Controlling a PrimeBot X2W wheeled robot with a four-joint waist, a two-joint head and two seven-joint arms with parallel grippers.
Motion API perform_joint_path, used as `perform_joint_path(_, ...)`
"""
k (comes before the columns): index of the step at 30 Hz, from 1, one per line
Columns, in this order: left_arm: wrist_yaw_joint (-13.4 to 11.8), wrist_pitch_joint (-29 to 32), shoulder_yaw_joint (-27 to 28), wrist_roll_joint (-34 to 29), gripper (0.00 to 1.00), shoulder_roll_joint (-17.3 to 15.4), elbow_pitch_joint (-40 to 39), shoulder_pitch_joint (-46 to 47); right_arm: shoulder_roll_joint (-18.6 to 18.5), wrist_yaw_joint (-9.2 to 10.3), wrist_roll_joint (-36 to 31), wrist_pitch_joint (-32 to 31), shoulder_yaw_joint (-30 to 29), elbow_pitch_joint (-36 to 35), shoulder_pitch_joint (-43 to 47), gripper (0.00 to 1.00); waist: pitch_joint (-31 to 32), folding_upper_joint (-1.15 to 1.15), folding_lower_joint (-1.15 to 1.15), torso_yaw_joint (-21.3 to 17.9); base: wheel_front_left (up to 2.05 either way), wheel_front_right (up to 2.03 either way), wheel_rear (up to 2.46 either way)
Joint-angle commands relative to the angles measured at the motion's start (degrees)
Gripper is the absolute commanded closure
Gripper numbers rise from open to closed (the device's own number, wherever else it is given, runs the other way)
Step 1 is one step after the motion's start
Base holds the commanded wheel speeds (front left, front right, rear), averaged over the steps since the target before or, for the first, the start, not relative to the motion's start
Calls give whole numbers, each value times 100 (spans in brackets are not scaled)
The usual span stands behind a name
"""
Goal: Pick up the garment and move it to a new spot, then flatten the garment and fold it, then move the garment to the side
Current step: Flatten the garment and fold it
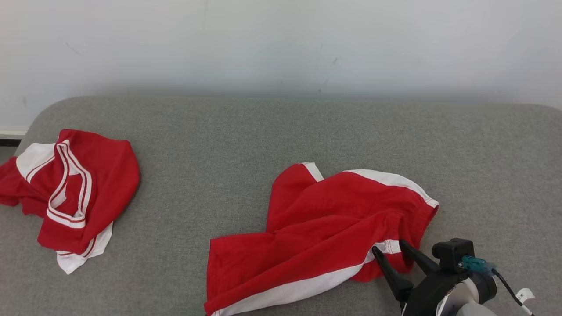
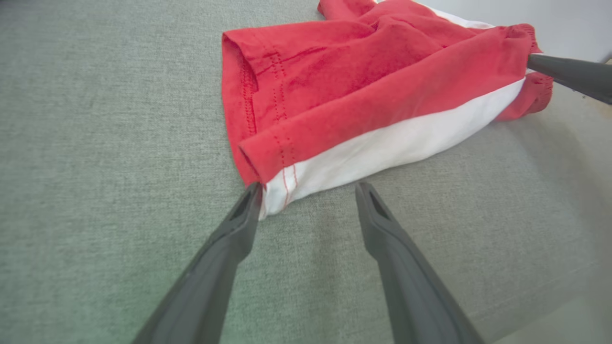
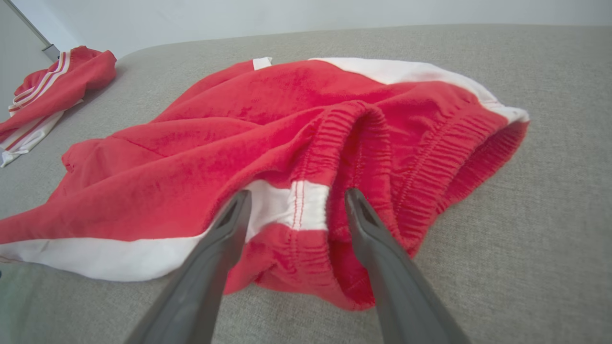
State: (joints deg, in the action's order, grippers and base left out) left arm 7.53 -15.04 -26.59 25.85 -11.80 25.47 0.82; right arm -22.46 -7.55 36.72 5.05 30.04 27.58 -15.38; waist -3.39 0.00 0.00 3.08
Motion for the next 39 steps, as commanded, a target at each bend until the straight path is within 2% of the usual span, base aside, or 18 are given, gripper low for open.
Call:
perform_joint_path(1, -10, -14, -66, 98, 0, -16, 7, 85, 49, 14, 0, 10, 41, 75, -48, 0, -8, 0, 0, 17, 0, 0, 0)
perform_joint_path(2, -10, -14, -66, 98, 0, -16, 7, 85, 49, 14, 0, 10, 41, 75, -48, 0, -8, 0, 0, 17, 0, 0, 0)
perform_joint_path(3, -10, -14, -100, 139, 25, -15, 32, 118, 61, 14, 28, -6, 65, 109, -75, 25, -14, 0, 0, 24, 0, 0, 0)
perform_joint_path(4, -10, -14, -145, 194, 76, -12, 56, 164, 70, 14, 45, -7, 91, 143, -104, 69, -13, 0, 0, 36, 0, 0, 0)
perform_joint_path(5, -10, -14, -190, 278, 100, 7, 61, 211, 76, 14, 57, 19, 122, 164, -127, 84, -10, 0, 0, 51, 0, 0, 0)
perform_joint_path(6, -10, -14, -224, 336, 100, 1, 80, 240, 86, 14, 75, 49, 157, 186, -135, 100, -2, 0, 0, 62, 0, 0, 0)
perform_joint_path(13, -10, -14, -88, 478, 100, -157, -344, 17, -137, 14, 228, 206, 248, 6, 73, 100, 93, 0, 0, 62, 0, 0, 0)
perform_joint_path(21, -10, -14, 439, 485, 100, -538, -1352, -432, -637, 14, 513, -24, 98, -1020, 685, 100, 177, 0, 0, -77, 0, 0, 0)
perform_joint_path(26, -10, -14, 532, 412, 100, -804, -1822, -257, -750, 14, 673, -334, -34, -1753, 900, 100, 210, 0, 0, -197, 0, 0, 0)
perform_joint_path(28, -10, 6, 454, 541, 100, -964, -1919, -56, -762, 14, 736, -451, -95, -2001, 907, 100, 202, 0, 0, -225, 0, 0, 0)
perform_joint_path(33, -11, 486, 99, 906, 100, -1616, -2232, 937, -726, 14, 1041, -792, -361, -2552, 599, 100, 58, 0, 0, -275, 0, 0, 0)
perform_joint_path(34, -11, 741, -9, 1196, 100, -1881, -2340, 1499, -737, 14, 1163, -917, -506, -2712, 375, 100, -74, 0, 0, -296, 0, 0, 0)
perform_joint_path(39, -11, 1257, -346, 1927, 100, -2452, -2311, 3142, -633, 14, 1532, -1229, -871, -2915, -522, 100, -549, 0, 0, -373, 0, 0, 0)
